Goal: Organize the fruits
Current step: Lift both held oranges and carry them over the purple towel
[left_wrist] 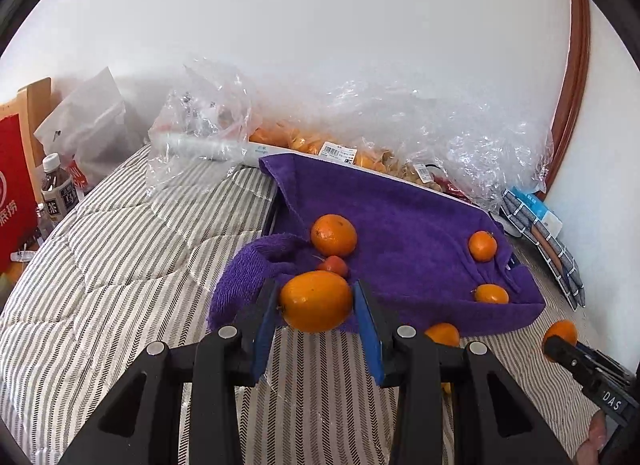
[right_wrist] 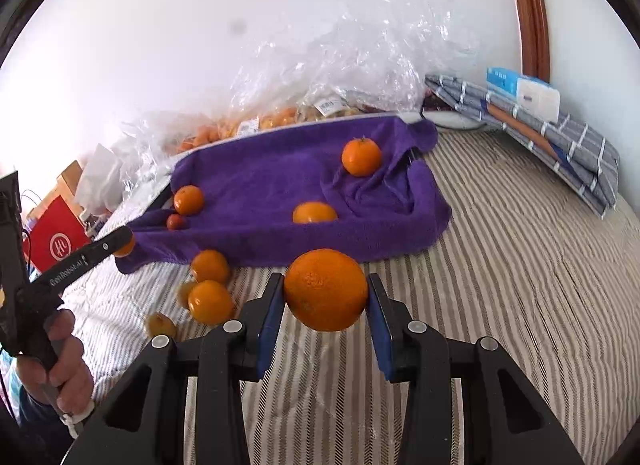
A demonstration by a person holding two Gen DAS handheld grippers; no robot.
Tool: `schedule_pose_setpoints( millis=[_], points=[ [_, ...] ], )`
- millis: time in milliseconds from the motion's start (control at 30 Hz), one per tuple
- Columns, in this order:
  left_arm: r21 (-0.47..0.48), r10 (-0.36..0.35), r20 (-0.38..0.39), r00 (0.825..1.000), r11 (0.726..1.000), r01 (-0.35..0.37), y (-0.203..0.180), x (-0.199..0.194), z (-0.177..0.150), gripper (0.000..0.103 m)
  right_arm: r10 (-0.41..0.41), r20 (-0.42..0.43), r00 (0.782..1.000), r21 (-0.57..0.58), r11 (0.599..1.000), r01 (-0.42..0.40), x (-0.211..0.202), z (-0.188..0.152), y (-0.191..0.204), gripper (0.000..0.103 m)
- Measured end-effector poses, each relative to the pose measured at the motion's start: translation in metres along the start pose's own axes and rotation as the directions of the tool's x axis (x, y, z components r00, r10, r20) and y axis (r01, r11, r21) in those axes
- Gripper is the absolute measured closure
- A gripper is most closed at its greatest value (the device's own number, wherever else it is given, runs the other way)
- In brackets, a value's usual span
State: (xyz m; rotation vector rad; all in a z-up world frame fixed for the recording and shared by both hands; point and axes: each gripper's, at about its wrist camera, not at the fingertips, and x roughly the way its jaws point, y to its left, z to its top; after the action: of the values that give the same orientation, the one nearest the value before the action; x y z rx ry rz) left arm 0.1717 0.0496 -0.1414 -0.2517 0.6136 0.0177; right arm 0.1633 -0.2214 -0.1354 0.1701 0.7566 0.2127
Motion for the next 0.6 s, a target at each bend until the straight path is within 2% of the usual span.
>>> schedule_pose_setpoints(
  millis=[133, 200, 333, 400, 600],
  points=[
    [-0.002, 0.028, 0.019, 0.999, 1.000, -0.028, 0.000, -0.003, 0.012, 0.067, -0.003, 0.052, 0.999, -0.042, 0.999, 0.005, -0.006, 0.020, 0.006, 0.063],
    [0.004, 0.020, 0.029, 0.999, 1.000, -0.020, -0.001, -0.005, 0.024, 0.067, 0.005, 0.073, 0.997, -0.050, 0.999, -0.001, -0.005, 0.031, 0.007, 0.063],
    [0.013, 0.027, 0.052, 0.998, 1.000, -0.027, -0.005, -0.001, 0.048, 0.067, 0.004, 0.081, 0.997, -0.054, 0.999, 0.001, 0.006, 0.049, 0.007, 0.063],
    [0.020, 0.053, 0.072, 0.996, 0.998, -0.055, -0.008, 0.006, 0.057, 0.067, -0.003, 0.089, 0.996, -0.057, 0.998, 0.008, 0.015, 0.058, 0.007, 0.063],
    [0.001, 0.031, 0.043, 0.999, 1.000, -0.031, -0.014, 0.041, 0.068, 0.067, -0.004, 0.098, 0.995, -0.067, 0.998, 0.011, 0.037, 0.077, 0.004, 0.063]
  ],
)
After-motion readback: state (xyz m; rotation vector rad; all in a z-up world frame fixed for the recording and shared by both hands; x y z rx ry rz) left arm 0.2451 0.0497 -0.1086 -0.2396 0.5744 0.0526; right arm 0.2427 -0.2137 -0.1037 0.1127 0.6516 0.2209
